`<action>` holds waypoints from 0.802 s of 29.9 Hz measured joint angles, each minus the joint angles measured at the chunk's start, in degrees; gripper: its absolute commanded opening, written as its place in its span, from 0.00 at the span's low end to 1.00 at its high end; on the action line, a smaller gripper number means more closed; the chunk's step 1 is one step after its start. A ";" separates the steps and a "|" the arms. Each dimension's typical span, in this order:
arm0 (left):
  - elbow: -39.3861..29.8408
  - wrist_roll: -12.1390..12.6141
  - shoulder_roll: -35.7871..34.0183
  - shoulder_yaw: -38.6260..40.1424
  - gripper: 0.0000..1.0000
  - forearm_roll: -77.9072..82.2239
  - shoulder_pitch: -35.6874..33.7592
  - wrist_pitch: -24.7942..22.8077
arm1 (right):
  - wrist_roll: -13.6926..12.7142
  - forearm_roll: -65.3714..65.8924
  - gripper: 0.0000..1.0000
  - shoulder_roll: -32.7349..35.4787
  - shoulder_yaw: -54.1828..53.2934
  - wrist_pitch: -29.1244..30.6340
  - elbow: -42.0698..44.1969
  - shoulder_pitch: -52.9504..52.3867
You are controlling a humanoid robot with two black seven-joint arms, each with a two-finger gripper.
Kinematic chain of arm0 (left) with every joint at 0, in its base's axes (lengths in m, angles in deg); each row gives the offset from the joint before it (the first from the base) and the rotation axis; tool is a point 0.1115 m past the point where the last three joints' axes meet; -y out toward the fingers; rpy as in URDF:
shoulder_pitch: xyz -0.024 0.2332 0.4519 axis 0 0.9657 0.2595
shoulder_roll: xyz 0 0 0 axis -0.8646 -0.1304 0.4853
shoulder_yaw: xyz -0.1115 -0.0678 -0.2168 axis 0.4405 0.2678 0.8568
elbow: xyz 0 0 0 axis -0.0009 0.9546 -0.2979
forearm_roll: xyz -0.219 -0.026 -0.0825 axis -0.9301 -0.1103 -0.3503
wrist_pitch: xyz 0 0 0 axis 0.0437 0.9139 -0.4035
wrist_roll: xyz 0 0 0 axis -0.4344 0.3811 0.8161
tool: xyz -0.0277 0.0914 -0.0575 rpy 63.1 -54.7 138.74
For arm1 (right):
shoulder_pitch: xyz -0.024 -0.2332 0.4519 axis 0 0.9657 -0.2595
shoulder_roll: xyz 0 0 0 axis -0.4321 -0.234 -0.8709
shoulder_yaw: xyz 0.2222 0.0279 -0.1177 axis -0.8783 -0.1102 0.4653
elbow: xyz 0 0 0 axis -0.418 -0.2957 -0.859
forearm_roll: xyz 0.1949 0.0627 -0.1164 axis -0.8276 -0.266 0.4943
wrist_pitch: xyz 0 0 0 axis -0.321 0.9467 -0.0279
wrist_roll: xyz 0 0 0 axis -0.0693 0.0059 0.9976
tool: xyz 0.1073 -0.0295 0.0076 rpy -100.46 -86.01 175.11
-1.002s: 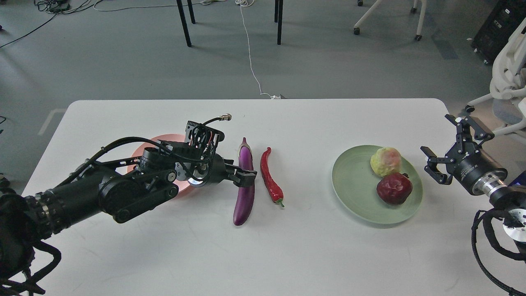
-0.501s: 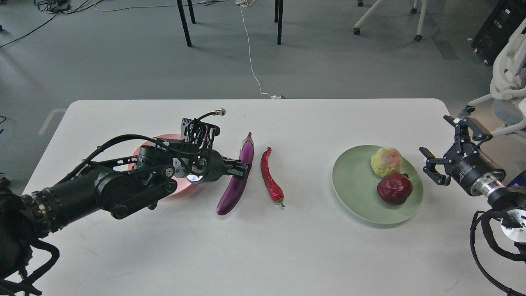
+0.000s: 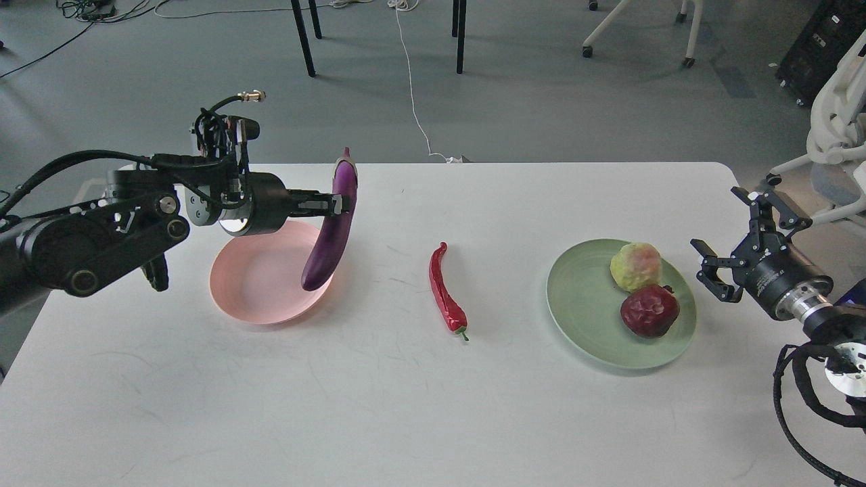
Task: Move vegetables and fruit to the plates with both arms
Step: 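Lift the eggplant onto the pink plate and release it, then reach the left gripper to the red chili pepper and grasp it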
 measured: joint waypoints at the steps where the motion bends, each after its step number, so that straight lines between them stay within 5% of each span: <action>1: 0.17 -0.57 -0.72 -0.16 0.27 0.53 1.01 0.03 | 0.00 0.00 0.97 -0.02 0.00 0.01 -0.01 0.00; 5: 2.69 -4.75 -1.87 -0.40 0.42 4.23 3.85 0.71 | 0.00 0.00 0.97 -0.03 -0.05 0.05 0.04 0.03; 9: 6.63 -8.16 -1.97 -0.44 0.90 8.28 5.21 1.45 | 0.00 0.00 0.97 0.03 -0.12 0.09 0.08 0.03; 12: 7.53 -9.29 -1.97 -0.40 0.98 9.07 5.37 1.64 | 0.00 0.00 0.97 0.03 -0.12 0.09 0.07 0.19; 19: 6.87 -9.65 -1.97 0.68 0.98 8.72 4.45 3.35 | 0.00 0.00 0.97 0.01 -0.07 0.09 0.02 0.29; 24: -1.60 -6.42 -0.09 3.92 0.98 2.40 3.14 5.94 | 0.00 0.00 0.97 0.08 -0.21 0.09 -0.10 0.36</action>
